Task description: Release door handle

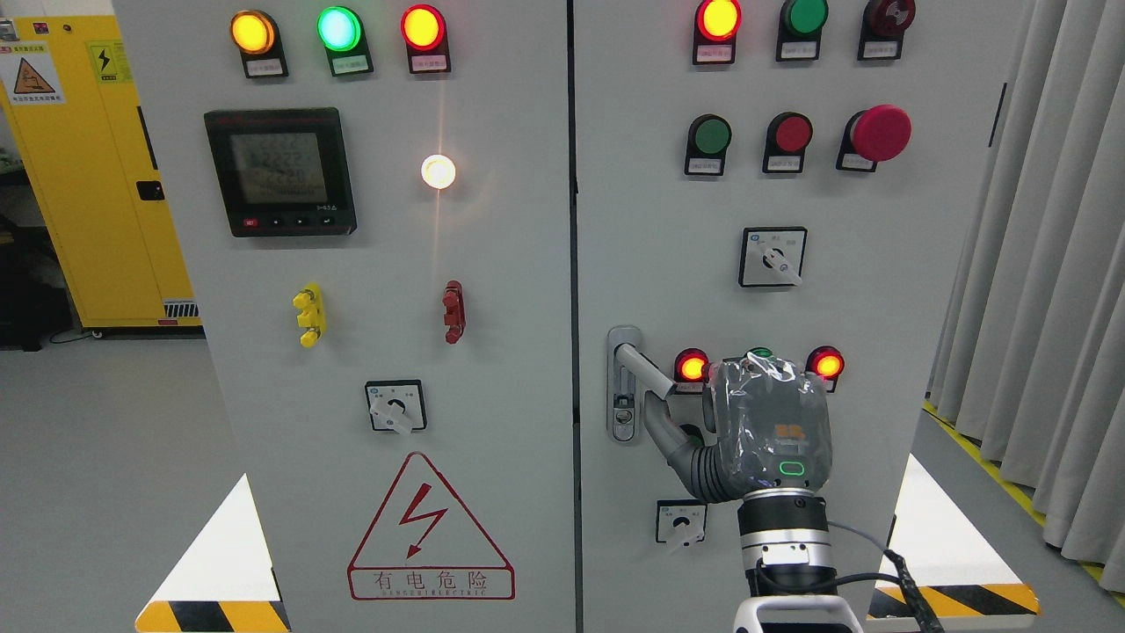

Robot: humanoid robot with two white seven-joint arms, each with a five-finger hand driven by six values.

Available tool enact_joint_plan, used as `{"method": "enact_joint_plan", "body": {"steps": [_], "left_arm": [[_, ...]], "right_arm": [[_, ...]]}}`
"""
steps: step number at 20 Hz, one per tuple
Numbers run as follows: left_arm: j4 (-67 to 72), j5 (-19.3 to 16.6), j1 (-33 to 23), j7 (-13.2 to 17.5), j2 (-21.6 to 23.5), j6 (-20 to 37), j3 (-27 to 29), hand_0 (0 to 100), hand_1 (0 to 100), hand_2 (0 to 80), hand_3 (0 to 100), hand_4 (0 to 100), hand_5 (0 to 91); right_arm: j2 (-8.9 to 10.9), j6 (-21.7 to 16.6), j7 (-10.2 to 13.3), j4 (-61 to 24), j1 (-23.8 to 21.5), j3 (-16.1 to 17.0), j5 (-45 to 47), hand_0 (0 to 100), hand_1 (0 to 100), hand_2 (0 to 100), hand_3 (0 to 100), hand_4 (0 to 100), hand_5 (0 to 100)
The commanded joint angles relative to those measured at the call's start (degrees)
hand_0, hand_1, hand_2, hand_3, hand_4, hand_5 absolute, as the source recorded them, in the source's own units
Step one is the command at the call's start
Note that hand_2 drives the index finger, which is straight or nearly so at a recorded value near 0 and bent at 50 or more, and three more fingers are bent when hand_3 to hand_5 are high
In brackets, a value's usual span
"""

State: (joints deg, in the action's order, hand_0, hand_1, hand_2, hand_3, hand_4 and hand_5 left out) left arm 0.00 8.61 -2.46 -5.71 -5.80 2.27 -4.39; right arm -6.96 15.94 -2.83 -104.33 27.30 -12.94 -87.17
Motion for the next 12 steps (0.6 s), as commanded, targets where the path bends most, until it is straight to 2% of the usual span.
{"method": "enact_joint_plan", "body": {"steps": [1, 12], "left_arm": [[-0.9, 0.0, 0.0, 0.0, 0.0, 0.0, 0.0, 12, 56, 0.0, 0, 0, 0.0], [-0.9, 0.0, 0.0, 0.0, 0.0, 0.0, 0.0, 12, 56, 0.0, 0, 0, 0.0]], "right_arm": [[0.02, 0.0, 0.0, -0.3, 0.0, 0.1, 0.1, 39, 30, 100, 100, 100, 100], [0.10, -0.1, 0.0, -0.4, 0.5, 0.2, 0.1, 38, 30, 100, 100, 100, 100]]}}
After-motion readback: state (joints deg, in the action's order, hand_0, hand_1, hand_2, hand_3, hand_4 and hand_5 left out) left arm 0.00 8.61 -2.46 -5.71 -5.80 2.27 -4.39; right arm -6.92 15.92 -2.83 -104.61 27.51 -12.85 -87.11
